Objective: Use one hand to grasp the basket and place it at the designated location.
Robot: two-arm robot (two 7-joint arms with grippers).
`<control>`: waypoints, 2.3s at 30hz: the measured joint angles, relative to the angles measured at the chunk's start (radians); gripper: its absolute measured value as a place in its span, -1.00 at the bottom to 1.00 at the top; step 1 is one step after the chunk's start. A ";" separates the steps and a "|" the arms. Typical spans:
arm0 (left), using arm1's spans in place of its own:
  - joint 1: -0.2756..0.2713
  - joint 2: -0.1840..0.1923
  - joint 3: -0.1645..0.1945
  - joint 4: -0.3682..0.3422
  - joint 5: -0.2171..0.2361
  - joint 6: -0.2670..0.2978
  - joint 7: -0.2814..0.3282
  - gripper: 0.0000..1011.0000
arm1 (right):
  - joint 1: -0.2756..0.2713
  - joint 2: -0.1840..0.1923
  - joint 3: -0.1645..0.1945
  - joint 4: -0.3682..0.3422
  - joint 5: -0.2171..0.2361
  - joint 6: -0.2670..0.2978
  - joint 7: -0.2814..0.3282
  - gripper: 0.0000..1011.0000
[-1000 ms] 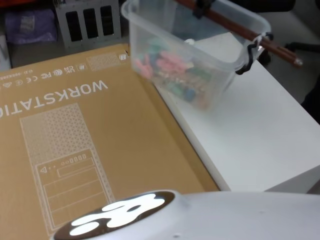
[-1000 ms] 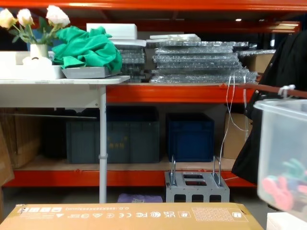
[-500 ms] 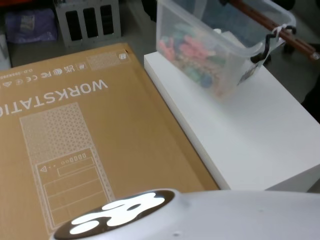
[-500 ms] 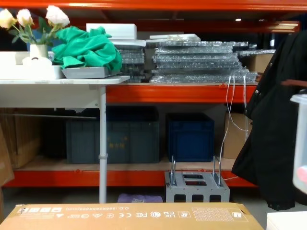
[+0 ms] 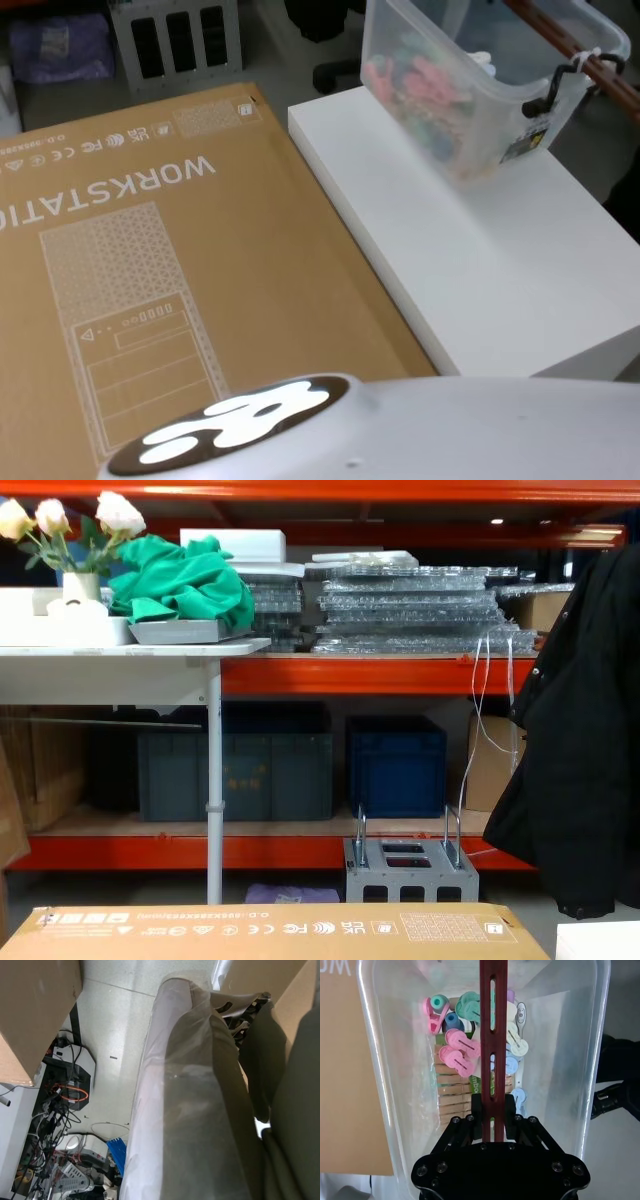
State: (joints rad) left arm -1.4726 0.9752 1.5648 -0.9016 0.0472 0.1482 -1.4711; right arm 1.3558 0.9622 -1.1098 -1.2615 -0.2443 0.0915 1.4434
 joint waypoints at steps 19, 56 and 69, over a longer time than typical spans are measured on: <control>0.000 0.000 0.000 0.000 0.000 0.000 0.000 -1.00 | -0.105 0.023 0.014 0.024 -0.017 0.048 -0.044 -0.53; 0.000 0.000 0.000 0.000 0.000 0.000 0.000 -1.00 | -0.221 0.018 0.079 0.032 0.001 -0.020 -0.067 -0.22; 0.000 0.000 0.000 0.000 0.000 0.000 0.000 -1.00 | -0.228 0.075 0.147 -0.025 0.034 -0.018 -0.067 0.63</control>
State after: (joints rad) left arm -1.4726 0.9752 1.5648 -0.9016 0.0473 0.1483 -1.4711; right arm 1.1279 1.0372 -0.9630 -1.2865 -0.2107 0.0730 1.3764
